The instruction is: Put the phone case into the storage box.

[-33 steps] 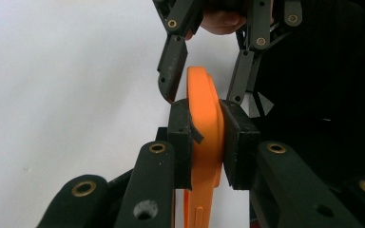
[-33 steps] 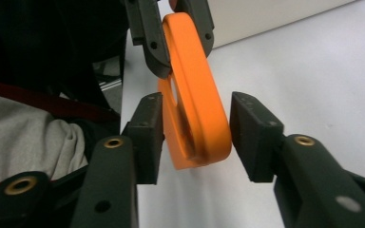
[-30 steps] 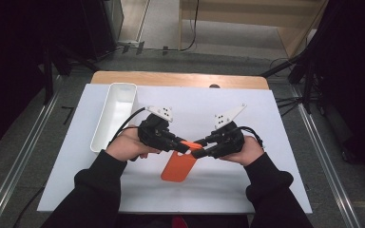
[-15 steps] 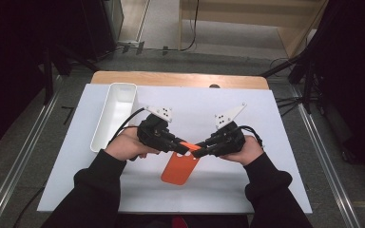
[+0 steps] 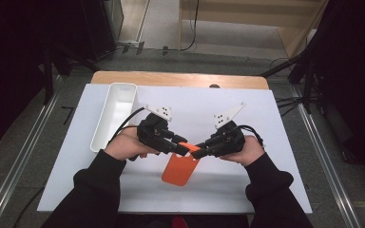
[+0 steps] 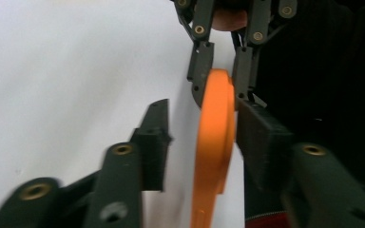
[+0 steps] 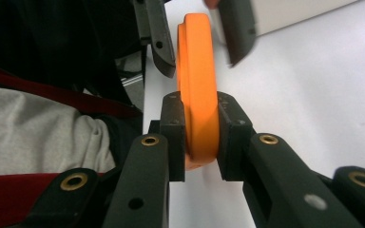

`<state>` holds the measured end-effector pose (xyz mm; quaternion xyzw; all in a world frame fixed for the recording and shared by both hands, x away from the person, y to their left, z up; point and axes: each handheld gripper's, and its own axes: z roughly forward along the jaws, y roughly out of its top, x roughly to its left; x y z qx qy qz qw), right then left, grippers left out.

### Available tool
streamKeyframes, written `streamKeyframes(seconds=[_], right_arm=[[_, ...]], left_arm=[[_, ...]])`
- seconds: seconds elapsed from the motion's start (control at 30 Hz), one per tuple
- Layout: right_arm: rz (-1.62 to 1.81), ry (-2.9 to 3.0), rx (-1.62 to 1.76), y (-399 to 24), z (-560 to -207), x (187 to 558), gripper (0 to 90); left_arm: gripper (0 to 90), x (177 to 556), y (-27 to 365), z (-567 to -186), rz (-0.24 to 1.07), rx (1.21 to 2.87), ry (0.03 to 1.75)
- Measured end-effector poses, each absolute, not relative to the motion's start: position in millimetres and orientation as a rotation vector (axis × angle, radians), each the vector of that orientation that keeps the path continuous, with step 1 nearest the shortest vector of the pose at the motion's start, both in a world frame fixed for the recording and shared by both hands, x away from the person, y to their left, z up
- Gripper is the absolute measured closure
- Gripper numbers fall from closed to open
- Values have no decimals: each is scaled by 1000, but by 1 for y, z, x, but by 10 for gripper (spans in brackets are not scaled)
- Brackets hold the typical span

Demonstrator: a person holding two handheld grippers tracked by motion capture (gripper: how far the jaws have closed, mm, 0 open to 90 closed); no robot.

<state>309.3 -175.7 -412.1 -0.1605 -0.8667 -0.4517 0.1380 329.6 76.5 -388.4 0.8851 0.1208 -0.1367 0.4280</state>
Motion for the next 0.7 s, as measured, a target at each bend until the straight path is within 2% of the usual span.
streamKeyframes(seconds=[0.07,0.27,0.7], right_arm=[[-1299,-2513,-469,-174,-411,308,745],[-1276,-2520,-537,-176,-411,310,745],[-1264,-2546,-711,-177,-403,309,744]], left_arm=[[443,331,77,-388,-321,2197,299],[325,334,80,-386,-269,2171,341],[316,340,86,-384,-161,2161,419]])
